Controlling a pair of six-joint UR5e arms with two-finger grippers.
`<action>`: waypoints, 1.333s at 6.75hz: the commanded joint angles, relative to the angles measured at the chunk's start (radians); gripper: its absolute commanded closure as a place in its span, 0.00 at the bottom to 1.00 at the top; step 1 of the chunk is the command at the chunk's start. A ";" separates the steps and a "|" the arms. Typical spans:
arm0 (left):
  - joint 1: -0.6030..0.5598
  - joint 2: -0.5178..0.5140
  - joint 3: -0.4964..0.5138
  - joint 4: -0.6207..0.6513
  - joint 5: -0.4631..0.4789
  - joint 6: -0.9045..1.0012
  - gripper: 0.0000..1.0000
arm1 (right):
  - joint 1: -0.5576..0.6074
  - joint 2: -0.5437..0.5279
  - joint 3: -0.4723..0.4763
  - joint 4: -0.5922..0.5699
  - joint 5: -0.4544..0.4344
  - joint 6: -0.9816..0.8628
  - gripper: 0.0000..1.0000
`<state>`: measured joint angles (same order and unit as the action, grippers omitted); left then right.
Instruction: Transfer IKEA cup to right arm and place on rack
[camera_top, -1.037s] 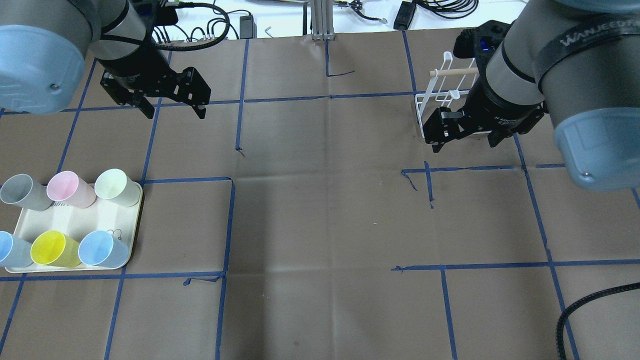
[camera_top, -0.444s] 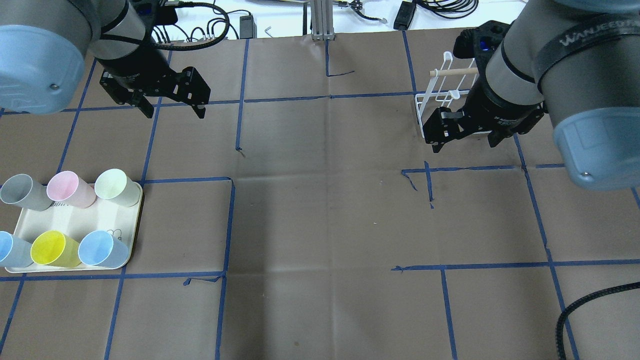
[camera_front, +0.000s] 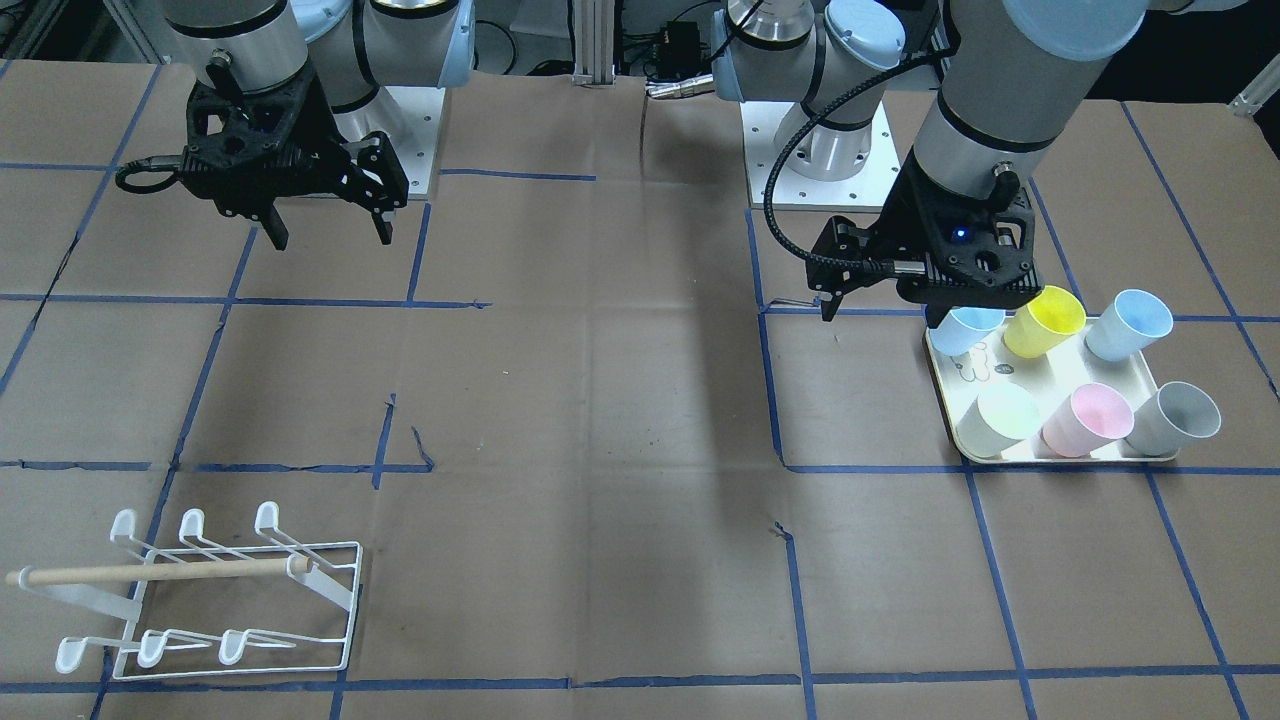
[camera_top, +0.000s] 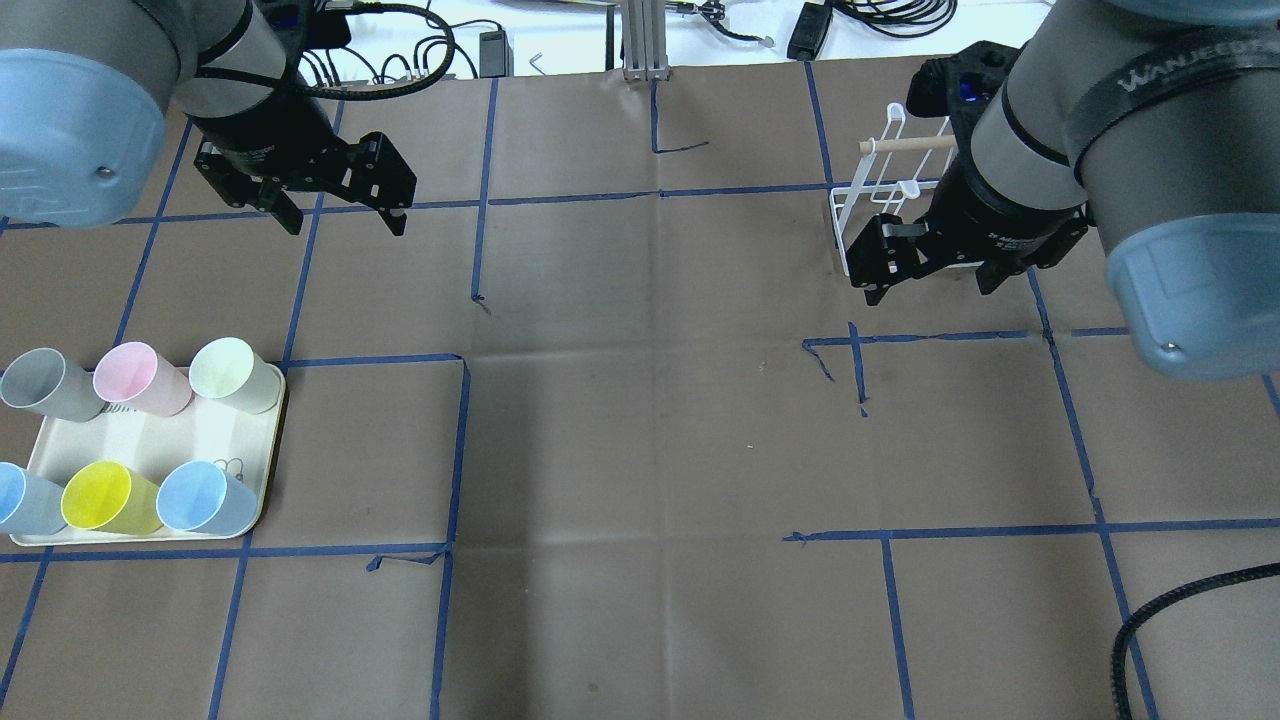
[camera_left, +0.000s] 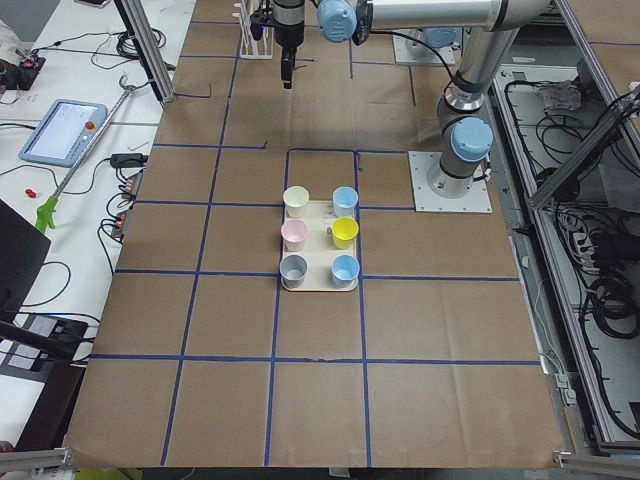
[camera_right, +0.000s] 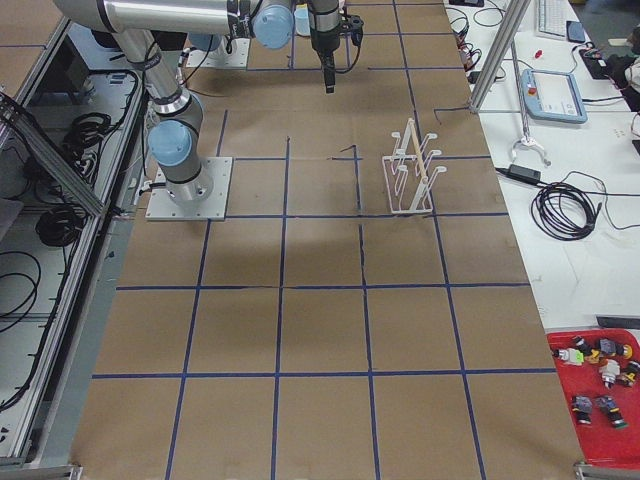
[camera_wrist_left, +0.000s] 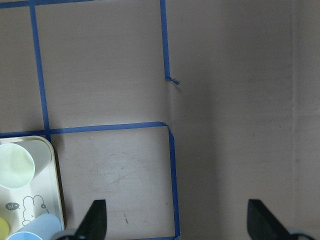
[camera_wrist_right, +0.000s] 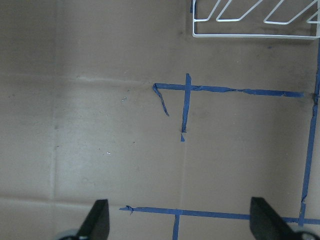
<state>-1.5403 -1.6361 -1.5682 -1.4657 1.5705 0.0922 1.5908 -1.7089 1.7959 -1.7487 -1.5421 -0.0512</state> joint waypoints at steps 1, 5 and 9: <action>0.088 -0.002 -0.003 0.004 -0.006 0.061 0.00 | 0.000 0.005 0.003 0.000 -0.004 0.001 0.00; 0.319 -0.001 -0.071 0.033 -0.010 0.315 0.01 | 0.000 0.012 -0.001 0.000 -0.006 0.001 0.00; 0.368 -0.097 -0.240 0.334 -0.015 0.360 0.01 | 0.000 0.015 0.000 0.000 -0.003 0.001 0.00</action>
<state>-1.1768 -1.7012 -1.7480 -1.2315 1.5558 0.4487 1.5908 -1.6949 1.7962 -1.7487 -1.5449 -0.0506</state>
